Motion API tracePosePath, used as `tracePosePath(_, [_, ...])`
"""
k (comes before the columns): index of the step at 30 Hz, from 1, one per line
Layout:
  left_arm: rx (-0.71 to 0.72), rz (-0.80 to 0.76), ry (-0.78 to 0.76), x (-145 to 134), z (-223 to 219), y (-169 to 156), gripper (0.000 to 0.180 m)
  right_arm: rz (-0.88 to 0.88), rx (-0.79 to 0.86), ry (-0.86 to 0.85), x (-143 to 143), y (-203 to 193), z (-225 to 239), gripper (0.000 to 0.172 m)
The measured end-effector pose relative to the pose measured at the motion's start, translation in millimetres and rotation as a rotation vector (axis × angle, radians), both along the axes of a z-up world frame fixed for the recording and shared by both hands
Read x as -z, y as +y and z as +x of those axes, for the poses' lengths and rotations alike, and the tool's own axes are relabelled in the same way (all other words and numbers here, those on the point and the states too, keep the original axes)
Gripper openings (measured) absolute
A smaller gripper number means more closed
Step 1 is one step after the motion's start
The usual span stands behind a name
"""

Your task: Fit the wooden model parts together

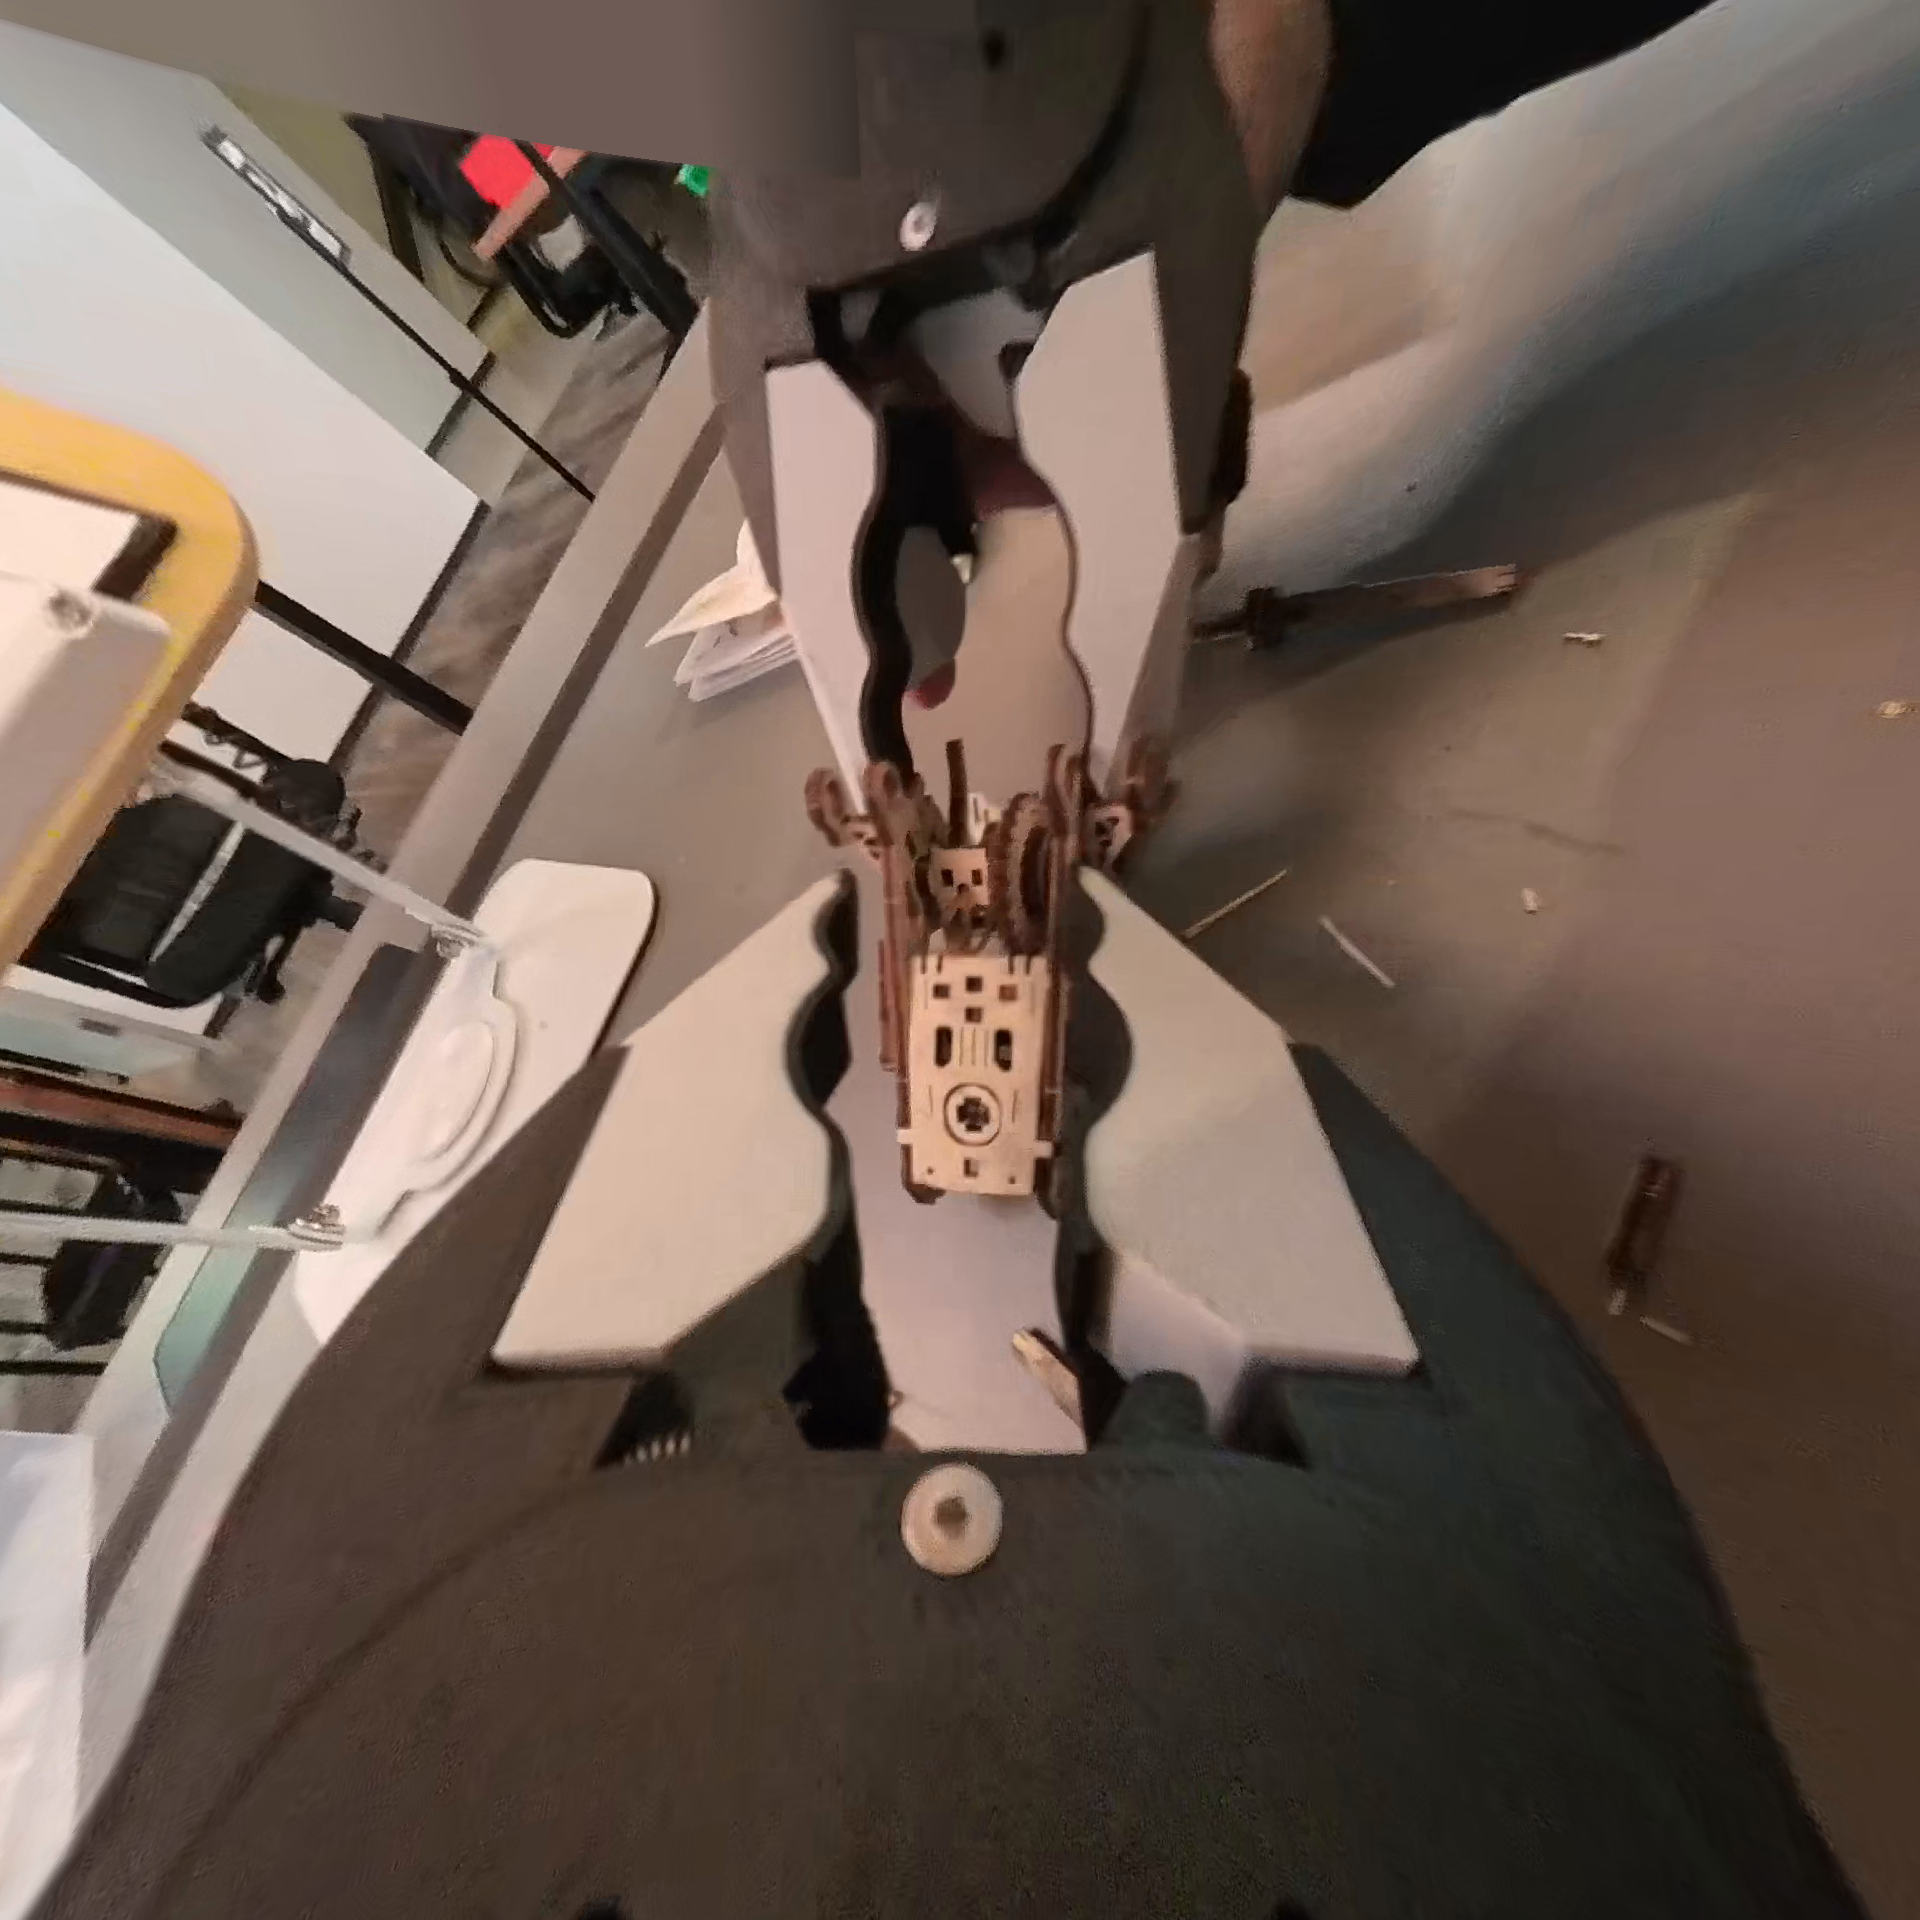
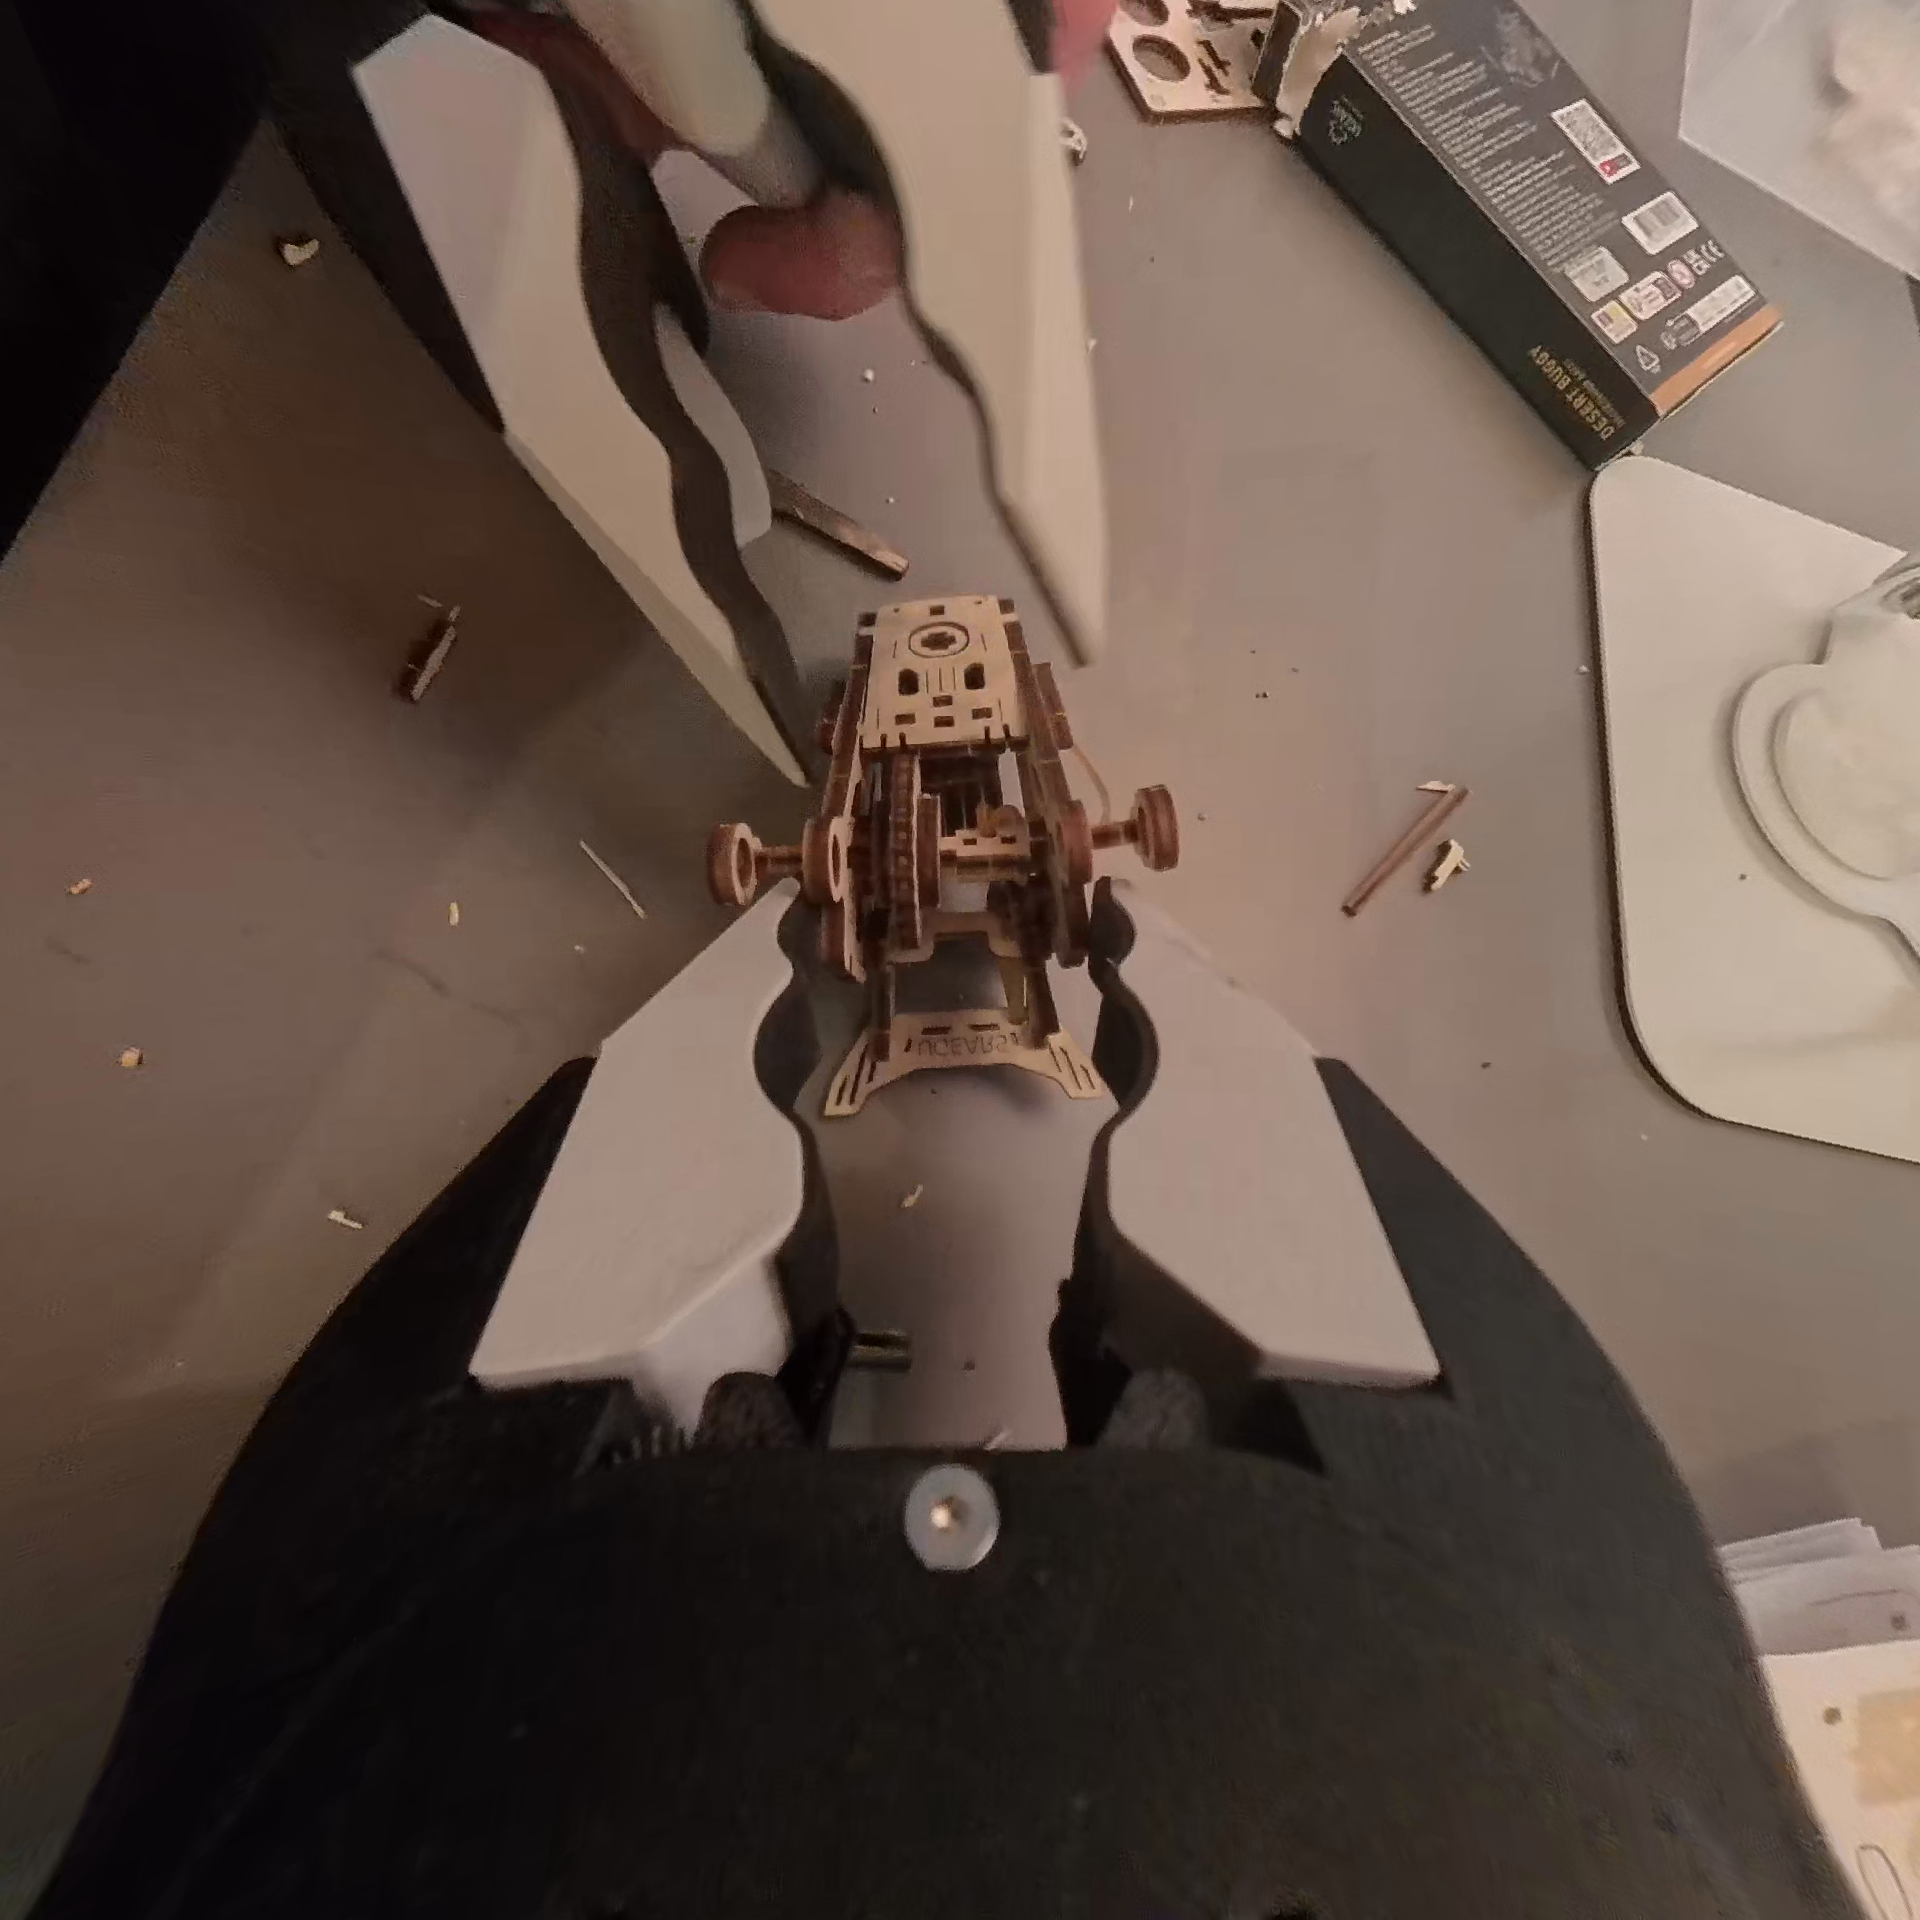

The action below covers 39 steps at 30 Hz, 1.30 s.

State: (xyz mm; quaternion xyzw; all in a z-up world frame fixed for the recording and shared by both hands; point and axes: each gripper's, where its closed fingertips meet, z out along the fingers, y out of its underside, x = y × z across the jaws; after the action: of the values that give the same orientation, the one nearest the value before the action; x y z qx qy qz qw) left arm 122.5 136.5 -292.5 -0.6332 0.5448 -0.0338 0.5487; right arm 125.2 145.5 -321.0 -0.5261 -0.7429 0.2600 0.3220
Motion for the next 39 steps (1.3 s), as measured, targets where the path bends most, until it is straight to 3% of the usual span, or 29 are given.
tracePosePath(1, [0.006,0.009,0.009,0,2,-3,0.031,-0.013,0.01,0.002,0,-1,-1,0.049])
tracePosePath(4, [0.028,-0.034,0.053,15,7,-6,0.017,-0.036,0.032,0.012,-1,-2,-4,0.048])
tracePosePath(9, [0.019,-0.187,-0.016,14,4,5,0.016,-0.19,0.077,-0.008,-1,7,-5,0.048])
tracePosePath(14, [-0.009,-0.463,-0.166,9,2,17,0.018,-0.448,0.107,-0.016,-3,16,-6,0.048])
tracePosePath(19, [-0.06,-0.394,-0.16,0,-18,28,0.047,-0.739,0.194,0.012,-10,34,-5,0.048])
tracePosePath(25, [-0.061,-0.176,0.065,-1,-21,32,0.057,-1.061,0.211,0.106,-36,39,-11,0.048])
tracePosePath(29, [-0.082,-0.059,0.136,-7,-24,38,0.044,-1.179,0.192,0.113,-42,31,-13,0.048])
tracePosePath(35, [-0.067,-0.071,0.116,-15,-24,33,0.04,-1.254,0.195,0.197,-52,26,-16,0.049])
tracePosePath(39, [-0.083,-0.15,-0.009,-24,-26,33,0.039,-1.246,0.189,0.238,-61,23,-16,0.068])
